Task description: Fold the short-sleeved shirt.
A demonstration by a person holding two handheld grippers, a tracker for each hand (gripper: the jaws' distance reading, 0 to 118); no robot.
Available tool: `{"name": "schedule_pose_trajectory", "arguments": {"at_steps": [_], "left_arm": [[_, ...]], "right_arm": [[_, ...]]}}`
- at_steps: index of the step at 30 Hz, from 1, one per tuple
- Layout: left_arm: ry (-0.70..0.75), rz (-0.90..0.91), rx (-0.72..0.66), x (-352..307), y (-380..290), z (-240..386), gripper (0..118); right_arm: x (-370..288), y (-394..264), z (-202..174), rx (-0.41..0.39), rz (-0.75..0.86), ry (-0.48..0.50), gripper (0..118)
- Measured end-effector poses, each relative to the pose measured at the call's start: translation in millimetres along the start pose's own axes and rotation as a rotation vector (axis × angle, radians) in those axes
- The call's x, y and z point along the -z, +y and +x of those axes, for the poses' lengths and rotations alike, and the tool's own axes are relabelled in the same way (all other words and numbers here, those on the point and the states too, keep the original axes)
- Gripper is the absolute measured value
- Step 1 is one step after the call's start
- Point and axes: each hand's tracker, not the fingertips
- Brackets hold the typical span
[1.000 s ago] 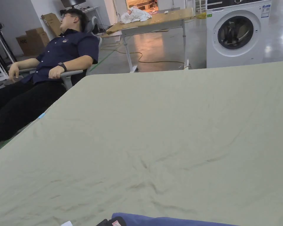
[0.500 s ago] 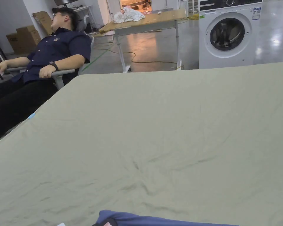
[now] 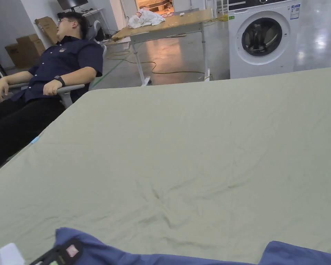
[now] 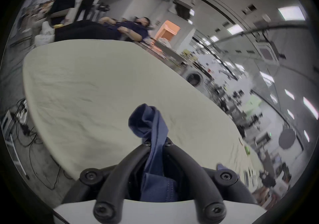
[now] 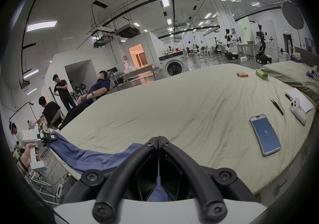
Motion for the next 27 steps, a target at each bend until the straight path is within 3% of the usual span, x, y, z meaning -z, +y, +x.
{"name": "schedule_pose_trajectory", "arguments": {"at_steps": [6, 10, 13, 15, 17, 18, 19, 20, 22, 23, 27], "left_arm": [[-0.225, -0.210, 0.102, 72.5, -67.6, 92.2, 2], [-0.235, -0.321, 0.209, 104.6, -103.6, 133.7, 2], [-0.232, -0.333, 0.204, 117.0, -120.3, 151.7, 6], [-0.287, -0.329, 0.205, 117.9, -119.9, 156.1, 35], [-0.374, -0.299, 0.188, 116.0, -114.4, 156.9, 81], [-0.347, -0.276, 0.184, 112.1, -110.0, 157.0, 85], [-0.333, -0.252, 0.178, 108.9, -103.5, 154.6, 82], [-0.346, -0.257, 0.176, 107.4, -98.3, 149.4, 67], [-0.375, -0.257, 0.140, 104.6, -92.9, 143.3, 14], [-0.349, -0.250, 0.126, 103.5, -94.5, 141.1, 1], [-0.324, -0.337, 0.148, 114.1, -111.6, 135.3, 1]], "right_arm": [[-8.3, 1.5, -7.6, -0.027, -0.002, 0.002, 0], [-20.3, -5.0, -8.3, -0.008, -0.007, -0.004, 0], [-24.6, -11.7, -2.8, 0.011, -0.023, -0.020, 0], [-26.5, -18.3, 4.6, 0.022, -0.037, -0.030, 0], [-29.4, -20.6, 8.0, 0.025, -0.040, -0.045, 0], [-30.2, -22.8, 11.2, 0.028, -0.039, -0.049, 0], [-30.9, -23.5, 13.4, 0.035, -0.038, -0.052, 0], [-31.4, -24.2, 15.2, 0.042, -0.036, -0.054, 0], [-30.3, -26.2, 17.6, 0.068, -0.034, -0.053, 0], [-29.6, -27.5, 18.5, 0.083, -0.032, -0.052, 0], [-27.4, -31.9, 18.6, 0.116, -0.034, -0.042, 0]]}}
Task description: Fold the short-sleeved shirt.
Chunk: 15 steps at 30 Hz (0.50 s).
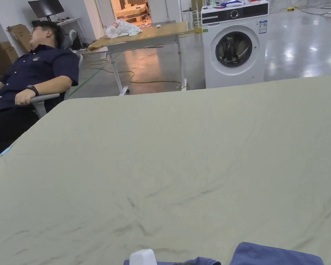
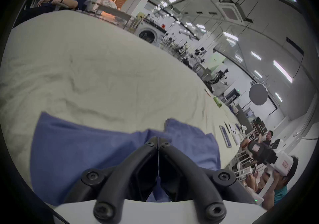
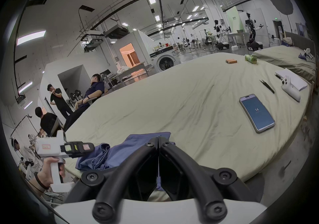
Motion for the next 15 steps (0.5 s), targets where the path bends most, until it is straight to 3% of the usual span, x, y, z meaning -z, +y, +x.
{"name": "schedule_pose_trajectory", "arguments": {"at_steps": [5, 10, 13, 15], "left_arm": [[-0.070, -0.149, -0.037, 53.3, -34.1, 0.6, 0], [-0.084, -0.105, -0.061, 45.9, -27.4, 3.6, 3], [-0.029, -0.012, 0.014, 11.5, -10.2, -4.6, 32], [0.009, 0.061, -0.020, -16.4, 0.7, -22.3, 35]], "right_arm": [[-1.1, -3.4, -2.8, -0.028, -0.017, 0.003, 0], [-2.7, -4.7, -3.7, -0.046, -0.026, -0.021, 0], [-1.1, -5.3, -1.2, -0.042, -0.034, -0.015, 0], [1.8, -6.2, -1.5, -0.046, -0.037, -0.019, 0]]}}
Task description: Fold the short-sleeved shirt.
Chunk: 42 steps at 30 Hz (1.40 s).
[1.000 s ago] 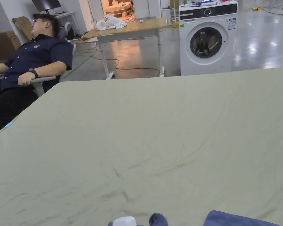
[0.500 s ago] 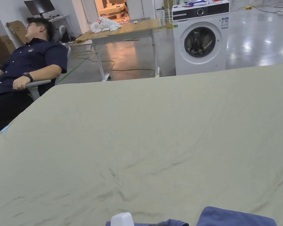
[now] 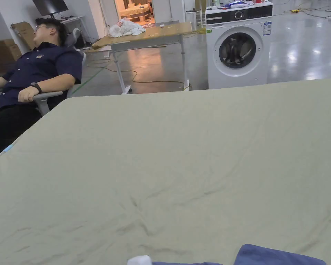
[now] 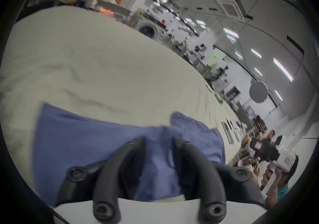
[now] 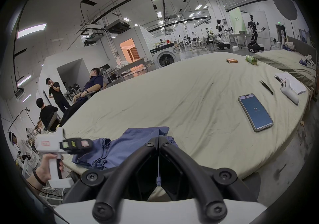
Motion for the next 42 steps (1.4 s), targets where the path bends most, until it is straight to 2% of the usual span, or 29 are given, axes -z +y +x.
{"name": "schedule_pose_trajectory", "arguments": {"at_steps": [1, 2, 4, 8, 12, 14, 15, 16, 17, 21, 26, 29, 33, 36, 38, 40, 42], "left_arm": [[0.021, 0.032, -0.037, -13.9, 5.1, -12.4, 43], [0.040, 0.067, -0.091, -31.5, 7.6, -28.4, 55], [0.098, 0.115, -0.192, -54.0, 9.6, -57.8, 64], [0.101, 0.155, -0.441, -75.6, -4.1, -109.1, 66], [-0.035, 0.095, -0.526, -53.6, -25.1, -117.2, 66], [-0.117, 0.055, -0.552, -35.9, -35.3, -113.9, 59], [-0.115, 0.067, -0.545, -32.2, -36.3, -112.6, 46], [-0.074, 0.074, -0.534, -31.6, -35.1, -110.3, 24], [-0.014, 0.067, -0.521, -32.0, -33.9, -111.3, 8], [-0.063, 0.076, -0.564, -37.8, -33.3, -113.5, 7], [-0.066, 0.150, -0.547, -68.0, -22.9, -110.9, 7], [0.026, 0.208, -0.486, -100.8, -5.5, -110.9, 7], [0.208, 0.183, -0.305, -126.2, 17.4, -92.4, 7], [0.140, 0.183, -0.222, -112.9, 23.6, -55.8, 7], [0.015, 0.166, -0.223, -89.1, 22.1, -26.4, 7], [-0.092, 0.098, -0.179, -56.0, 16.0, 5.7, 7], [-0.136, 0.005, -0.122, -21.2, 5.1, 34.3, 7]], "right_arm": [[2.3, -0.2, 0.4, 0.002, -0.003, 0.002, 0], [5.1, -0.6, 0.5, 0.008, -0.007, 0.007, 0], [9.7, 0.8, -4.2, 0.022, -0.013, 0.024, 0], [16.7, -1.6, -14.4, 0.004, -0.020, 0.070, 0], [22.0, -0.6, -27.1, -0.028, -0.034, 0.094, 0], [22.0, 0.1, -30.0, -0.036, -0.034, 0.097, 0], [21.4, 0.6, -30.2, -0.037, -0.033, 0.098, 0], [20.1, -0.4, -27.5, -0.036, -0.031, 0.098, 0], [18.5, -0.1, -26.5, -0.034, -0.028, 0.096, 0], [15.2, 1.2, -20.6, -0.018, -0.029, 0.081, 0], [19.0, 0.4, -11.8, 0.025, -0.039, 0.065, 0], [21.0, -0.2, -8.9, 0.059, -0.036, 0.086, 0], [28.8, -3.7, -6.8, 0.108, -0.032, 0.106, 0], [33.6, -6.0, -13.4, 0.070, -0.043, 0.083, 0], [31.3, -6.5, -17.8, 0.054, -0.041, 0.091, 0], [28.6, -6.9, -22.0, 0.050, -0.043, 0.115, 0], [26.4, -7.7, -23.2, 0.044, -0.042, 0.117, 0]]}}
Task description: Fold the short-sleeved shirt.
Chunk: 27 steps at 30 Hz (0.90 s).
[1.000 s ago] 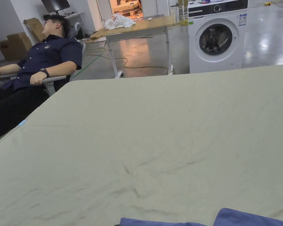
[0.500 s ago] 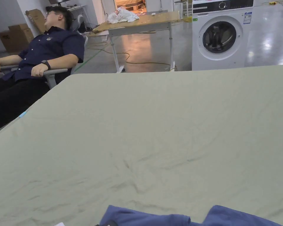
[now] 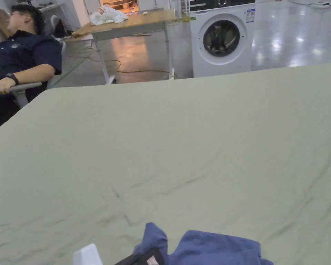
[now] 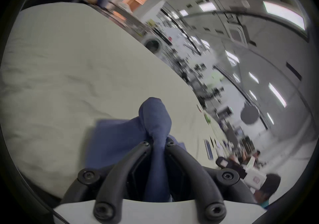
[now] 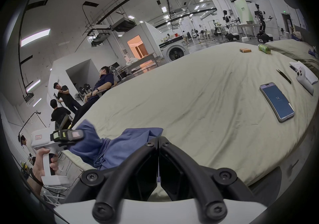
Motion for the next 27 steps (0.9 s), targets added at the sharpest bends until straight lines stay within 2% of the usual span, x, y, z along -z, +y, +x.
{"name": "schedule_pose_trajectory", "arguments": {"at_steps": [3, 6, 9, 10, 12, 13, 14, 15, 16, 17, 18, 19, 20, 22, 25, 27], "left_arm": [[-0.058, -0.130, 0.090, 55.2, -18.5, 28.2, 7], [-0.040, -0.161, 0.104, 94.6, -32.8, 47.6, 9], [-0.003, -0.193, 0.210, 116.0, -38.5, 62.7, 14], [0.010, -0.196, 0.229, 121.1, -38.8, 66.9, 20], [-0.010, -0.238, 0.233, 129.0, -35.6, 67.4, 54], [-0.011, -0.244, 0.222, 129.7, -34.1, 69.1, 66], [-0.037, -0.249, 0.214, 128.2, -33.0, 70.8, 68], [-0.071, -0.231, 0.207, 124.5, -32.3, 72.5, 63], [-0.103, -0.213, 0.204, 118.7, -27.2, 71.3, 47], [-0.137, -0.204, 0.191, 114.4, -24.2, 70.8, 47], [-0.157, -0.208, 0.172, 113.5, -21.2, 69.4, 39], [-0.155, -0.203, 0.155, 112.7, -19.3, 66.9, 25], [-0.123, -0.190, 0.146, 112.4, -18.7, 65.6, 6], [-0.054, -0.224, 0.190, 119.8, -18.6, 63.2, 5], [-0.089, -0.312, 0.211, 139.6, -33.0, 64.3, 5], [-0.061, -0.406, 0.237, 160.3, -47.0, 63.2, 5]], "right_arm": [[-6.1, -4.3, 4.5, -0.004, 0.002, -0.019, 0], [-17.1, -7.1, 8.2, -0.006, 0.019, -0.068, 0], [-23.6, -9.3, 17.2, -0.003, 0.015, -0.107, 0], [-25.1, -10.3, 21.1, 0.010, 0.015, -0.118, 0], [-25.3, -11.8, 28.1, 0.042, 0.008, -0.127, 0], [-24.8, -12.7, 31.6, 0.054, 0.006, -0.127, 0], [-24.5, -13.5, 34.2, 0.059, 0.007, -0.129, 0], [-24.9, -13.4, 34.6, 0.060, 0.008, -0.130, 0], [-25.2, -13.2, 34.3, 0.062, 0.012, -0.130, 0], [-25.3, -12.9, 34.3, 0.065, 0.018, -0.129, 0], [-25.2, -12.7, 34.9, 0.070, 0.022, -0.125, 0], [-23.9, -12.6, 35.8, 0.077, 0.023, -0.118, 0], [-22.2, -12.7, 36.3, 0.083, 0.023, -0.114, 0], [-20.1, -11.8, 34.9, 0.088, 0.024, -0.114, 0], [-21.1, -9.6, 30.7, 0.071, 0.020, -0.103, 0], [-21.3, -8.6, 28.4, 0.057, 0.011, -0.100, 0]]}}
